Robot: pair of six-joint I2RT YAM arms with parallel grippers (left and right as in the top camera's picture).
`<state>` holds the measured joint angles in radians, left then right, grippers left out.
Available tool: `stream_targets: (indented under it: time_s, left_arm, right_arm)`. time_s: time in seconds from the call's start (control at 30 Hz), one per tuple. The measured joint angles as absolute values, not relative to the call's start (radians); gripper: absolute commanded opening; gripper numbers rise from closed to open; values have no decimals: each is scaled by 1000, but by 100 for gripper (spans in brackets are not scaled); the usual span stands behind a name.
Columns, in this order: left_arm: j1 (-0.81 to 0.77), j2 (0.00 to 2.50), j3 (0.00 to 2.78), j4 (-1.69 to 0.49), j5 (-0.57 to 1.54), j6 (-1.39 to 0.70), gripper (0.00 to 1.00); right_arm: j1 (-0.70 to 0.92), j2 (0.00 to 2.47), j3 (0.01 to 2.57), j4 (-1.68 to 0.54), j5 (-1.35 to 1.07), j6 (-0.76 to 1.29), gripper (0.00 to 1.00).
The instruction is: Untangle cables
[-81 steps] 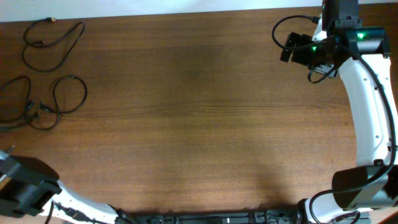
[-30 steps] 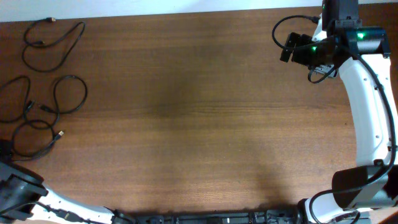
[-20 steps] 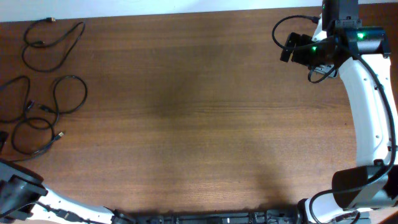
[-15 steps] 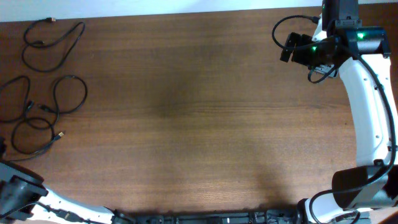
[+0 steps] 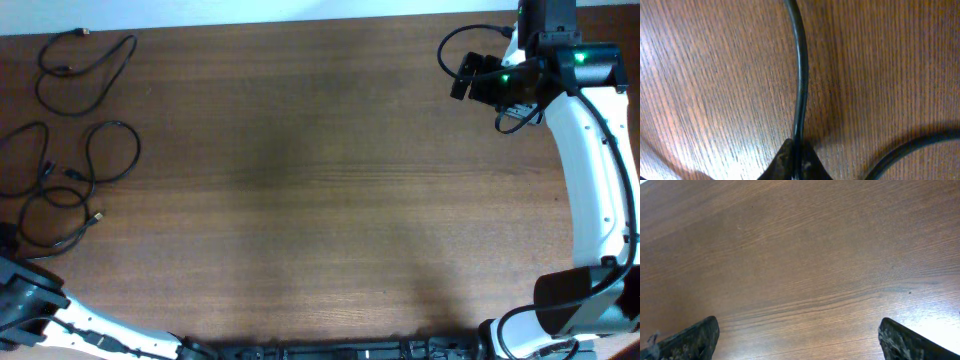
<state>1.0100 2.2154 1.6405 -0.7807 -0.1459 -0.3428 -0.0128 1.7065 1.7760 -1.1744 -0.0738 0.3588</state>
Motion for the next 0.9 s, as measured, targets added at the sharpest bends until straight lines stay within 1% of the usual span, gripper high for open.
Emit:
stream_targets:
  time_s: [0.07, 0.13, 0.17, 0.23, 0.27, 0.3, 0.33, 0.4, 0.47, 0.5, 0.53, 0.57, 0.6, 0.63, 0.7, 0.73, 0.8, 0.9]
  left_arm:
    - [1010, 2215, 1643, -801, -146, -342, 58]
    - [1010, 2215, 1678, -853, -130, -342, 82]
    - [1010, 2213, 1730, -870, -97, -341, 89]
    - [1010, 2196, 1776, -883, -56, -342, 93]
    - [1010, 2156, 1798, -895, -8, -341, 100]
    - [1010, 2131, 1813, -926, 54, -340, 99]
    - [1010, 2101, 1816, -939, 145, -340, 93]
    - [1007, 2034, 1820, -907, 454, -346, 94]
    - [977, 1980, 1825, -949, 639, -348, 94]
    - [919, 1938, 1826, -1011, 703, -327, 93]
    - [882, 1921, 1829, -1036, 720, -301, 93]
    - [793, 1885, 1829, -1108, 732, -236, 94]
    - [737, 1869, 1831, -1129, 728, -204, 94]
    - [656, 1851, 1832, -1196, 682, -170, 95]
    - [466, 1844, 1832, -1229, 615, -114, 96]
    - [406, 1844, 1832, -1235, 589, -96, 99]
    - [271, 1844, 1832, -1242, 494, -78, 99]
    - [161, 1844, 1832, -1246, 367, -70, 99]
  right_arm:
    - [-13, 1707, 1776, -1174, -74, 360, 99]
    - [-13, 1707, 1776, -1175, -74, 359, 99]
    - [-13, 1707, 1776, -1174, -74, 358, 99]
    - [-13, 1707, 1776, -1174, -74, 358, 99]
    - [-13, 1707, 1776, -1174, -74, 359, 99]
    - [-13, 1707, 1776, -1175, -73, 359, 99]
    - [-13, 1707, 1776, -1175, -74, 360, 99]
    - [-13, 1707, 1776, -1175, -73, 360, 99]
    - [-13, 1707, 1776, -1174, -74, 360, 99]
    - [-13, 1707, 1776, -1175, -74, 360, 99]
    - [-13, 1707, 1776, -1174, -74, 359, 99]
    - [-13, 1707, 1776, -1175, -74, 359, 99]
    - [-13, 1707, 1776, -1174, -74, 359, 99]
    - [-12, 1707, 1776, -1174, -74, 359, 99]
    - [-13, 1707, 1776, -1175, -74, 359, 99]
    - [-13, 1707, 1776, -1175, -74, 359, 99]
    - [-13, 1707, 1776, -1175, -73, 359, 99]
    - [-13, 1707, 1776, -1146, -74, 359, 99]
